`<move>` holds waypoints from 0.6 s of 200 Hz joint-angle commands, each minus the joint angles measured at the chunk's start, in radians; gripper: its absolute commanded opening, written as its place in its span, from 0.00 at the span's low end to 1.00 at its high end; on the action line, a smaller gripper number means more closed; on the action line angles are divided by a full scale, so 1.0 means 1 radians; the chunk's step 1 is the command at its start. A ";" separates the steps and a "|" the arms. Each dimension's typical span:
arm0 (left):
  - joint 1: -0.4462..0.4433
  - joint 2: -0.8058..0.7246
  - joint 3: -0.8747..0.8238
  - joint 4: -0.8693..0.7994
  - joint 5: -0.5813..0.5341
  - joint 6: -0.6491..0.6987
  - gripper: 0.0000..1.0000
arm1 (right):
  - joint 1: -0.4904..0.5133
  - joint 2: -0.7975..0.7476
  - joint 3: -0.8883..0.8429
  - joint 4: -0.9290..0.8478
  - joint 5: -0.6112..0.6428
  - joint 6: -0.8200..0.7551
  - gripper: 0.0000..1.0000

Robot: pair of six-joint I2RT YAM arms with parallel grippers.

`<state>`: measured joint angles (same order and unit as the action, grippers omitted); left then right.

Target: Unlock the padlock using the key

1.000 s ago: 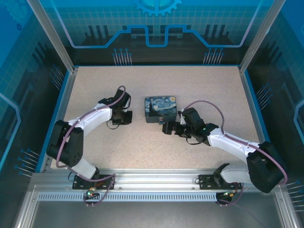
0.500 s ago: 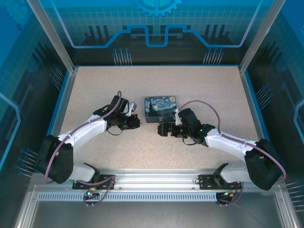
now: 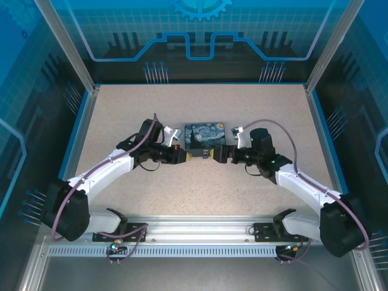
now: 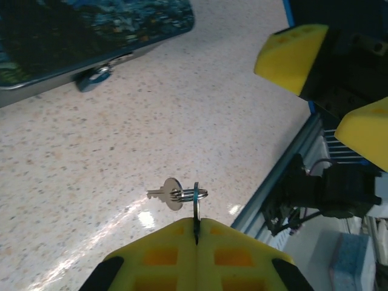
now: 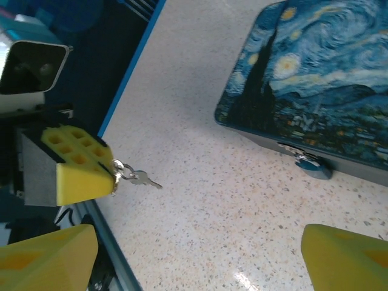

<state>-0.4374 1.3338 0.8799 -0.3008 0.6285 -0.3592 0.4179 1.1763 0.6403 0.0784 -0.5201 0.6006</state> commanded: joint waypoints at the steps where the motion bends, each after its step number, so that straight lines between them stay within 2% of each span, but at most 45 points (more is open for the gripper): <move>1: -0.016 0.042 0.057 0.060 0.088 0.026 0.00 | -0.018 0.033 0.062 -0.008 -0.116 -0.045 0.82; 33: -0.041 0.110 0.119 0.059 0.104 0.038 0.00 | -0.019 0.103 0.085 0.043 -0.166 -0.026 0.70; 80: -0.069 0.175 0.171 0.067 0.111 0.040 0.00 | -0.020 0.171 0.084 0.119 -0.213 0.011 0.46; 120: -0.081 0.205 0.194 0.071 0.111 0.041 0.00 | -0.019 0.166 0.072 0.115 -0.225 -0.003 0.43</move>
<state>-0.5072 1.5211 1.0367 -0.2447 0.7055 -0.3401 0.4091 1.3430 0.7033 0.1665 -0.7059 0.6086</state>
